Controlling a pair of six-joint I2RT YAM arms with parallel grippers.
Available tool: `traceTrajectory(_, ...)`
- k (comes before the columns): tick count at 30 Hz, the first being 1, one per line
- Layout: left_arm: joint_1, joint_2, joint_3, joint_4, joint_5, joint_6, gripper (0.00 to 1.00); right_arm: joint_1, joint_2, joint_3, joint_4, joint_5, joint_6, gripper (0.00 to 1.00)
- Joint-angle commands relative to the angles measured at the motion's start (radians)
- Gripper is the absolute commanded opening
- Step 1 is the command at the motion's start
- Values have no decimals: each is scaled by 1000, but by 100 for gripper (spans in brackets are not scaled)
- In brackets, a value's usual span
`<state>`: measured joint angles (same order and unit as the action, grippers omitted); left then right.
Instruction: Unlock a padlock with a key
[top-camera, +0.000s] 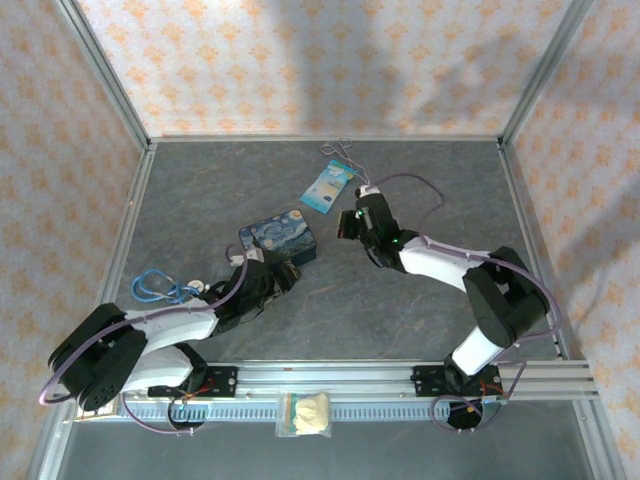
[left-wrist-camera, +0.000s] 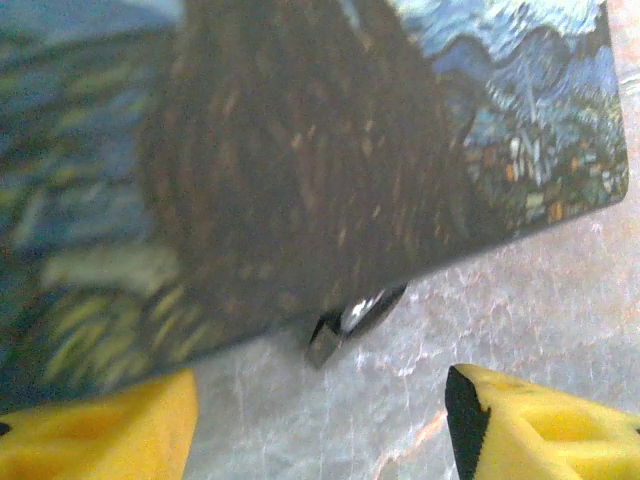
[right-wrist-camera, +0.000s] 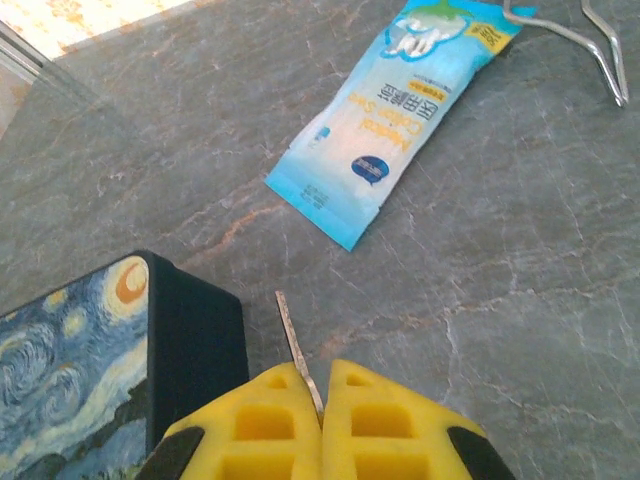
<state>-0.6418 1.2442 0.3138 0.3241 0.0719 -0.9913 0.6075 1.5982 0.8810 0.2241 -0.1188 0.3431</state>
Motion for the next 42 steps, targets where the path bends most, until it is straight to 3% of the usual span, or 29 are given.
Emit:
traceTrajectory(1, -8, 74, 39, 142, -43, 66, 66, -4, -53, -27, 33, 32, 2, 0)
traceTrajectory(7, -12, 230, 73, 241, 5, 75, 63, -14, -74, -57, 38, 38, 5, 0)
traceTrajectory(13, -15, 316, 114, 243, -49, 71, 54, -18, -75, -66, 43, 39, 3, 0)
traceTrajectory(18, -13, 356, 138, 262, -70, 72, 37, -25, -69, -63, 41, 44, -4, 0)
traceTrajectory(23, -6, 354, 155, 263, -54, 83, 8, -37, -70, -78, 38, 11, -4, 0)
traceTrajectory(25, 6, 338, 156, 258, -38, 83, 1, -51, -79, -100, 45, -40, 6, 0)
traceTrajectory(33, 104, 226, 148, 281, 95, 24, 0, -97, -116, -245, 259, -464, 96, 0)
traceTrajectory(37, 140, 183, 145, 326, 153, -15, 0, -96, -66, -330, 526, -644, 270, 0)
traceTrajectory(42, 152, 157, 146, 375, 189, -47, 0, -89, 36, -399, 897, -760, 465, 0)
